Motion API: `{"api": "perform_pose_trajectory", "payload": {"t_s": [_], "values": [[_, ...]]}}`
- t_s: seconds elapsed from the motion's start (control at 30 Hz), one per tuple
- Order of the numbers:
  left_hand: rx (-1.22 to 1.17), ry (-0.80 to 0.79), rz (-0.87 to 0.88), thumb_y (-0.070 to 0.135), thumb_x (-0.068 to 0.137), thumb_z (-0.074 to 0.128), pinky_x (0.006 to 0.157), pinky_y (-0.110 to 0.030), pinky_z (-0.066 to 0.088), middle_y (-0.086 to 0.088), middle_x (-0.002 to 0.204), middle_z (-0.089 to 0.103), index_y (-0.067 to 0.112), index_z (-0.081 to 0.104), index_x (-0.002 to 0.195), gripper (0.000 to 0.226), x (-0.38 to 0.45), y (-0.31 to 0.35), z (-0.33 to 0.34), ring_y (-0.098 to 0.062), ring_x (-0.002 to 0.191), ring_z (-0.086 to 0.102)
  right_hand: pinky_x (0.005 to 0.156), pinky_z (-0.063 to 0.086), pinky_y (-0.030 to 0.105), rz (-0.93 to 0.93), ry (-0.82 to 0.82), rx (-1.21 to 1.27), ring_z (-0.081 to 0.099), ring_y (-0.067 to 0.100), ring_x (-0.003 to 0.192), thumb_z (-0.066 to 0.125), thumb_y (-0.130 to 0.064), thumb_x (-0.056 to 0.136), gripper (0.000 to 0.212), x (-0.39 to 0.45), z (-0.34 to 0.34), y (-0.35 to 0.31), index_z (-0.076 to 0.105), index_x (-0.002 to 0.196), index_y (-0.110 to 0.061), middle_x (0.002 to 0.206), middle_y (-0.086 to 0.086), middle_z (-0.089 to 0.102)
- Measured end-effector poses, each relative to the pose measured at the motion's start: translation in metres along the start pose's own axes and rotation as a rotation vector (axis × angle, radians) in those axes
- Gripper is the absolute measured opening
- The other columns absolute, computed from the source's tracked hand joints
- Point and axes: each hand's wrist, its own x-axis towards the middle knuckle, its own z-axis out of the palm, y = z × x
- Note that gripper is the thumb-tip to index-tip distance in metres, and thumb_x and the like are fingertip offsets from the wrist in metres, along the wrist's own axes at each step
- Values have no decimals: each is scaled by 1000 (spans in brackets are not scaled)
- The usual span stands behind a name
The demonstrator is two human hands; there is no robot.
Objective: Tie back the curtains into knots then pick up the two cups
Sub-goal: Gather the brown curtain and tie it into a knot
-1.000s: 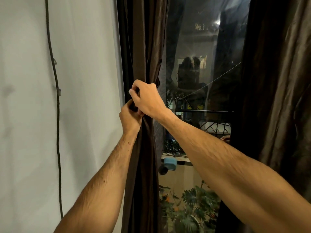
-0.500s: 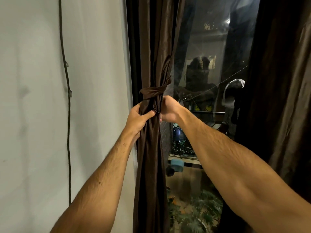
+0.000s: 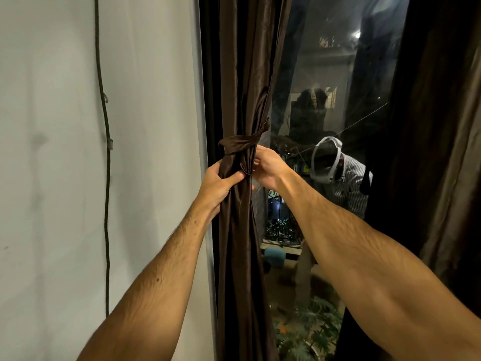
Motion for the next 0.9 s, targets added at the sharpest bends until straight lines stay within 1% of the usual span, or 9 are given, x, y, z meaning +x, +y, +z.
{"api": "perform_pose_trajectory", "payload": {"t_s": [0.17, 0.23, 0.3, 0.43, 0.5, 0.6, 0.7, 0.8, 0.9], "values": [[123, 175, 68, 16, 78, 80, 88, -54, 59, -6, 107, 76, 30, 67, 109, 36, 16, -12, 0, -36, 96, 74, 66, 60, 36, -95, 374, 169, 68, 18, 65, 57, 2, 99, 11, -1, 0, -9, 66, 101, -4, 75, 9, 70], [216, 214, 126, 14, 82, 78, 93, -45, 58, 1, 105, 75, 28, 68, 110, 33, 20, -13, 2, -22, 98, 73, 70, 61, 35, -184, 489, 173, 69, 17, 69, 58, 3, 99, 14, -2, -1, -15, 65, 95, -8, 81, 11, 70], [300, 237, 178, 12, 88, 74, 94, -29, 55, 7, 106, 73, 20, 67, 119, 32, 20, -13, 7, -6, 97, 69, 68, 62, 32, -292, 605, 135, 67, 13, 68, 60, 0, 99, 10, -4, 0, -22, 67, 100, -7, 89, 11, 69], [410, 249, 221, 15, 93, 69, 90, -21, 51, 7, 107, 71, 17, 65, 123, 30, 19, -15, 17, -1, 95, 65, 79, 64, 40, -477, 767, -143, 72, 13, 73, 65, -11, 96, 13, -16, -2, -32, 69, 92, -23, 84, -1, 73], [434, 266, 239, 13, 94, 67, 89, -20, 52, 8, 103, 70, 15, 65, 120, 27, 19, -16, 22, 6, 90, 63, 83, 61, 38, -619, 762, -373, 70, 10, 82, 64, -14, 96, 14, -28, 0, -34, 67, 91, -27, 84, -7, 72], [464, 305, 255, 13, 93, 67, 91, -23, 54, 9, 100, 70, 15, 65, 121, 28, 18, -16, 30, 6, 89, 63, 76, 58, 27, -858, 586, -698, 66, 4, 82, 61, -11, 98, 10, -49, 6, -41, 65, 103, -18, 87, -11, 68], [467, 316, 240, 11, 92, 68, 92, -28, 55, 4, 102, 70, 14, 64, 123, 31, 14, -13, 37, -10, 96, 67, 74, 58, 35, -1039, 395, -1059, 65, 12, 83, 61, -14, 99, 9, -54, 13, -53, 61, 107, -16, 92, -5, 68], [466, 314, 213, 12, 93, 69, 99, -32, 54, -1, 117, 71, 14, 61, 131, 39, 12, -13, 40, -16, 109, 67, 66, 56, 45, -1132, 366, -1390, 63, 23, 78, 56, -19, 101, 12, -48, 21, -60, 63, 109, -14, 88, 3, 68], [476, 325, 194, 14, 93, 70, 101, -35, 54, -1, 117, 71, 16, 60, 131, 40, 12, -12, 40, -17, 110, 67, 54, 53, 40, -1177, 361, -1666, 60, 25, 65, 55, -22, 102, 13, -39, 30, -63, 63, 109, -14, 80, 6, 63]]}}
